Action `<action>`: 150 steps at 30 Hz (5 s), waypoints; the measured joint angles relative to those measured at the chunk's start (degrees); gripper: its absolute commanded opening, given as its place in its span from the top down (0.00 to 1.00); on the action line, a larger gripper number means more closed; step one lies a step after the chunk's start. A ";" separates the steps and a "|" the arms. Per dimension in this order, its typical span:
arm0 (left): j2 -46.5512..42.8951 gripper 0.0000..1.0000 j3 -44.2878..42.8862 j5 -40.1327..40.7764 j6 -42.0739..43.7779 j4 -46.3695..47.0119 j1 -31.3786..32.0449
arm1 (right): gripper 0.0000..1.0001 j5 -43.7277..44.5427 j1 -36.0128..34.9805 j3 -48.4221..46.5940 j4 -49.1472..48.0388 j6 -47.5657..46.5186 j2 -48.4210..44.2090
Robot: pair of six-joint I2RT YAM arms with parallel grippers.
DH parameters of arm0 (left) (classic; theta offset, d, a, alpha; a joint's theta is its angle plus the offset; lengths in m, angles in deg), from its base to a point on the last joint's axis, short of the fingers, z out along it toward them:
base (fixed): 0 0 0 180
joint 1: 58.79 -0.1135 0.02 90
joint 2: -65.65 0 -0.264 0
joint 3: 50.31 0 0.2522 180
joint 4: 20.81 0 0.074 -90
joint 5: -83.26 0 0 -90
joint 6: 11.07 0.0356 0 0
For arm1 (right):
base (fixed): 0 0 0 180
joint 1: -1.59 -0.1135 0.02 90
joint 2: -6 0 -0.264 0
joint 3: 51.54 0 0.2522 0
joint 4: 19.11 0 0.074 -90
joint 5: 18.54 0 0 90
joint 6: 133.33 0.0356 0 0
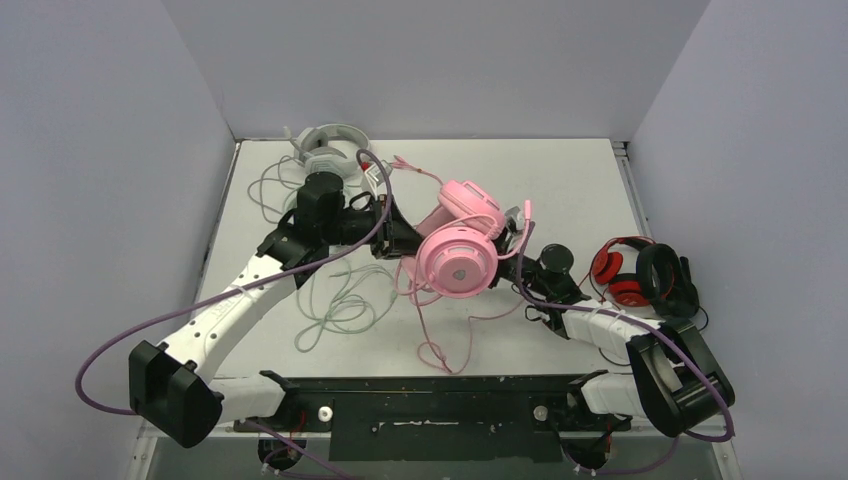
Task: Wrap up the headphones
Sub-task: Wrap the headphones cable around the headphones.
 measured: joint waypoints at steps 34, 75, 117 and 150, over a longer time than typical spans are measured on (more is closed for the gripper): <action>6.51 1.00 -4.72 -0.63 -0.79 2.25 -5.03 | 0.23 32.13 -21.51 1.11 69.02 39.21 -36.17; 2.62 1.00 -4.00 2.62 18.05 -13.99 -5.38 | 1.00 33.86 10.69 -29.83 57.46 21.86 5.92; 10.71 1.00 5.60 52.06 56.04 -21.73 16.17 | 1.00 23.96 20.61 -60.37 66.40 14.64 14.91; 30.25 1.00 -23.87 68.06 42.95 -33.48 10.08 | 1.00 19.43 21.35 -86.84 68.32 20.74 7.74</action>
